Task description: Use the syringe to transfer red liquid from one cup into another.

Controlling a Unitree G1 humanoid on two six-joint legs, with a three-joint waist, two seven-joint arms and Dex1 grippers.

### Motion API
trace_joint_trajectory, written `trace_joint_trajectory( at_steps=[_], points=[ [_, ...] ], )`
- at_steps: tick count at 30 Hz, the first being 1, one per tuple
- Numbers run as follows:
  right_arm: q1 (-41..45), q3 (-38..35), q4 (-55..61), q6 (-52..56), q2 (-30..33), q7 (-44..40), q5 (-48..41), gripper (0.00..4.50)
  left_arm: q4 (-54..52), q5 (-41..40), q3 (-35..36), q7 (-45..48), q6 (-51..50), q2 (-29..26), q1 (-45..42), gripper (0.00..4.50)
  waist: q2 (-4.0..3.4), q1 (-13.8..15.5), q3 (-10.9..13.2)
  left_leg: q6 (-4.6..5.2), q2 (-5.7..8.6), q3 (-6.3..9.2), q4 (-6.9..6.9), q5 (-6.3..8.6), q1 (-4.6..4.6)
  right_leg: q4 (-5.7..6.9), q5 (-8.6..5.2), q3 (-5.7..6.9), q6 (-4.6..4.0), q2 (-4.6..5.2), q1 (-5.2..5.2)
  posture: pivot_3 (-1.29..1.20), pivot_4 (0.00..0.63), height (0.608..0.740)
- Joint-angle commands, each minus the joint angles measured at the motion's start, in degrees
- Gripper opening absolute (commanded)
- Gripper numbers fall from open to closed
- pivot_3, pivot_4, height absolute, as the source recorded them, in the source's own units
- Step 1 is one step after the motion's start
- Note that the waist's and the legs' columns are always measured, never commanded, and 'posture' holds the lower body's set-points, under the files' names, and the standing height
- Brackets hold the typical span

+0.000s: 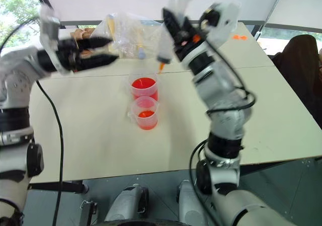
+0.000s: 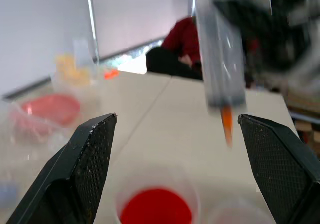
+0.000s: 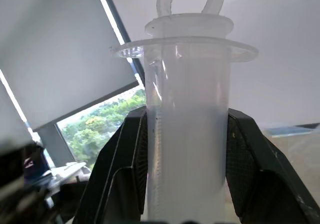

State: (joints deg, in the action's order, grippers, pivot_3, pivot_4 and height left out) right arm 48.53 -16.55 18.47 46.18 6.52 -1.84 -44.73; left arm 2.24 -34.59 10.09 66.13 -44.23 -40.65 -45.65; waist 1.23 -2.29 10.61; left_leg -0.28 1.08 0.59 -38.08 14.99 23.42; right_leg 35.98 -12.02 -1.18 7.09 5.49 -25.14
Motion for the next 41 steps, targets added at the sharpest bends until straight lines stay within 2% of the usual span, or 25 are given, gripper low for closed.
trace_joint_trajectory(
  at_steps=[1, 4, 8, 11, 15, 20, 22, 23, 26, 31, 34, 37, 41],
  points=[
    [6.14, -6.19, -10.03, 15.41, 8.64, 2.76, -7.19, 1.55, -10.34, -5.40, 3.10, -0.17, -3.82, -3.13, 4.80, 4.08, 0.01, -0.01, 0.01, 0.00, 0.03, 0.01, 0.00, 0.00, 0.02, 0.00, 0.00, 0.02, 0.00, 0.04, 0.00, 0.00, 0.150, 0.740],
    [11.52, -11.66, -27.04, 33.19, 15.51, 4.81, -9.85, 1.55, -16.40, -6.84, 3.84, -1.28, -4.50, -5.08, 10.18, 4.08, 0.01, -0.05, 0.01, 0.01, 0.02, -0.07, 0.03, 0.00, 0.02, -0.08, -0.10, 0.03, -0.18, 0.08, 0.00, 0.00, 0.150, 0.740],
    [10.53, -6.04, -38.22, 39.95, 22.26, -1.56, -5.42, 1.55, -20.60, -5.51, 2.70, -5.27, -2.12, -4.25, 14.44, 4.08, -0.05, 0.15, 0.02, 0.03, 0.03, -0.11, 0.14, 0.01, 0.01, -0.28, -0.12, 0.05, -0.23, 0.07, 0.06, 0.00, 0.150, 0.740],
    [10.12, -2.25, -45.11, 39.85, 23.36, -5.46, -1.84, 1.55, -23.30, -6.66, 2.70, -8.13, -1.76, -2.30, 16.94, 4.08, -0.05, -0.30, 0.02, 0.08, 0.06, -0.22, 0.15, 0.03, 0.03, -0.52, -0.06, 0.05, -0.13, 0.01, 0.17, 0.00, 0.150, 0.740],
    [9.97, 3.45, -52.74, 34.40, 24.27, -10.88, 4.71, 1.55, -26.62, -7.87, 2.26, -10.29, -1.82, -0.94, 20.16, 4.08, -0.05, -0.24, 0.03, 0.16, 0.11, -0.28, 0.13, 0.09, 0.04, -0.65, 0.02, 0.03, 0.02, -0.01, 0.20, 0.00, 0.150, 0.740],
    [11.01, 7.10, -59.77, 28.14, 24.28, -16.53, 10.67, 1.55, -27.03, -8.28, 1.92, -12.84, -1.18, 0.43, 21.51, 4.08, -0.04, -0.14, 0.02, 0.17, 0.16, -0.32, 0.09, 0.09, 0.04, -0.71, 0.02, 0.07, 0.03, -0.06, 0.31, 0.00, 0.150, 0.740],
    [10.97, 7.81, -61.19, 26.26, 24.21, -17.57, 12.72, 2.53, -27.05, -7.86, 1.21, -13.27, -0.69, 0.78, 21.70, 4.16, -0.04, -0.14, 0.02, 0.17, 0.15, -0.31, 0.07, 0.09, -0.01, -0.78, 0.02, 0.08, 0.02, -0.09, 0.40, 0.00, 0.150, 0.740],
    [10.91, 8.08, -61.43, 25.80, 24.24, -18.22, 13.47, 2.91, -27.03, -7.66, 0.93, -13.42, -0.44, 0.86, 21.80, 4.16, -0.04, -0.12, 0.02, 0.17, 0.15, -0.30, 0.07, 0.09, -0.05, -0.79, 0.01, 0.09, 0.02, -0.10, 0.44, 0.00, 0.150, 0.740],
    [10.53, 8.80, -60.52, 25.95, 24.62, -20.21, 14.71, 4.43, -26.60, -7.63, 0.51, -13.80, 0.13, 0.71, 21.83, 4.16, -0.03, -0.03, 0.01, 0.17, 0.15, -0.26, 0.06, 0.09, -0.11, -0.82, 0.01, 0.13, 0.02, -0.10, 0.56, 0.00, 0.150, 0.740],
    [7.68, 12.26, -53.82, 24.66, 27.39, -23.59, 17.48, 4.48, -25.63, -7.63, 0.40, -14.24, 0.60, 0.52, 21.81, 4.16, -0.01, 0.56, 0.00, 0.17, 0.15, -0.23, 0.03, 0.09, -0.10, -0.84, 0.01, 0.15, 0.01, -0.09, 0.59, 0.00, 0.150, 0.740],
    [2.74, 16.65, -43.78, 20.59, 33.28, -30.22, 19.14, 4.48, -24.45, -6.12, 0.57, -14.98, 2.05, 0.41, 22.82, 4.16, -0.02, 1.47, 0.01, 0.17, 0.17, -0.24, 0.04, 0.09, -0.08, -0.90, 0.01, 0.15, 0.01, -0.09, 0.58, 0.00, 0.150, 0.740],
    [-1.85, 13.18, -37.89, 17.13, 37.59, -37.55, 16.06, 4.48, -23.30, -5.48, 2.18, -15.55, 3.17, -0.39, 24.37, 4.16, -0.08, 1.67, 0.05, 0.17, 0.19, -0.23, 0.04, 0.10, -0.05, -0.94, 0.00, 0.17, 0.02, -0.06, 0.58, 0.00, 0.150, 0.740],
    [-13.38, 7.00, -28.00, 1.78, 41.86, -46.57, 15.50, 4.48, -21.88, -5.93, 6.25, -16.86, 3.44, -1.89, 26.33, 4.16, -0.08, 1.52, 0.05, 0.19, 0.14, -0.23, 0.04, 0.11, -0.05, -0.95, 0.00, 0.19, 0.03, -0.10, 0.57, 0.00, 0.150, 0.740]
  ],
)
